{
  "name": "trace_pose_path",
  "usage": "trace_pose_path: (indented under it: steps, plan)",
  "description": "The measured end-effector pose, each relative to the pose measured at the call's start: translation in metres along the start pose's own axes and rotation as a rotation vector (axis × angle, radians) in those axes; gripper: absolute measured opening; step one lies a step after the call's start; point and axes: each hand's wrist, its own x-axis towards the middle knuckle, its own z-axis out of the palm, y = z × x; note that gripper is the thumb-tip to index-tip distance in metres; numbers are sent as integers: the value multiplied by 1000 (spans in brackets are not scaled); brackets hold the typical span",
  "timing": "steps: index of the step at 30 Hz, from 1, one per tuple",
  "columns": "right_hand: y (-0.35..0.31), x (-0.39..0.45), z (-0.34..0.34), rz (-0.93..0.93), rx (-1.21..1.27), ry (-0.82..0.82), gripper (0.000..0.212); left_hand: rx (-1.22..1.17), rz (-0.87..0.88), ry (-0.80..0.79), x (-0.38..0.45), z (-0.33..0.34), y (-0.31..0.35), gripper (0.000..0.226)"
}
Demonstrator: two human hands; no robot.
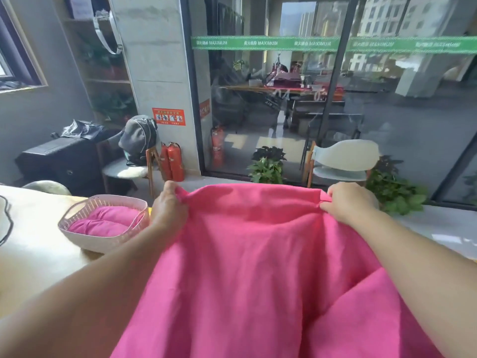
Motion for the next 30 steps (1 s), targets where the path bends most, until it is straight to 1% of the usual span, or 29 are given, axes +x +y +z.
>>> trace_pose_path:
  steps: [1, 3, 7, 9, 12, 14, 15, 16, 17, 18, 19, 20, 21, 23, 24, 25, 26, 28, 29, 30]
  plan:
    - [-4, 2, 24, 1, 16, -13, 30, 7, -21, -26, 3, 14, -11, 31]
    - [-10, 5, 64, 15, 33, -48, 24, 33, -29, -99, 10, 39, -31, 31]
    - [-20, -1, 123, -32, 44, -200, 16, 42, -7, -197, 15, 78, -66, 31]
    - [-23, -4, 137, -50, 49, -216, 14, 27, 19, -199, 16, 90, -81, 29]
    - [-31, 0, 144, -42, 64, -140, 22, -78, 44, -121, 21, 99, -87, 23]
    - [-33, 2, 145, 10, 107, -70, 18, -133, 39, -51, 23, 100, -83, 23]
    - [-34, 3, 145, 37, 103, -66, 15, -143, 36, -42, 24, 101, -82, 24]
    - [-34, 3, 146, 58, 78, -92, 12, -140, 33, -64, 26, 103, -83, 27]
    - [-32, 2, 149, 82, 57, -133, 12, -87, 32, -111, 26, 105, -86, 35]
    - [-31, 0, 151, 116, 48, -168, 21, 26, 47, -161, 26, 105, -90, 49]
    - [-27, -3, 153, 156, 54, -188, 36, 171, 81, -186, 23, 105, -94, 62]
    - [-23, -5, 154, 193, 82, -186, 52, 286, 139, -171, 20, 106, -98, 70]
    - [-20, -8, 153, 220, 138, -171, 66, 349, 220, -144, 13, 105, -100, 71]
    - [-12, -13, 152, 248, 292, -162, 85, 369, 408, -127, -4, 102, -103, 62]
    - [-8, -18, 151, 261, 350, -156, 89, 376, 483, -143, -14, 102, -106, 57]
    - [-2, -23, 151, 282, 386, -150, 90, 386, 521, -171, -26, 103, -109, 56]
    - [4, -29, 151, 307, 395, -148, 88, 407, 532, -236, -38, 105, -112, 61]
    - [15, -45, 154, 351, 361, -144, 84, 483, 500, -448, -62, 107, -120, 93]
    - [21, -54, 155, 365, 338, -134, 82, 528, 448, -548, -68, 106, -126, 106]
    - [23, -63, 153, 380, 324, -129, 79, 567, 416, -601, -71, 103, -129, 112]
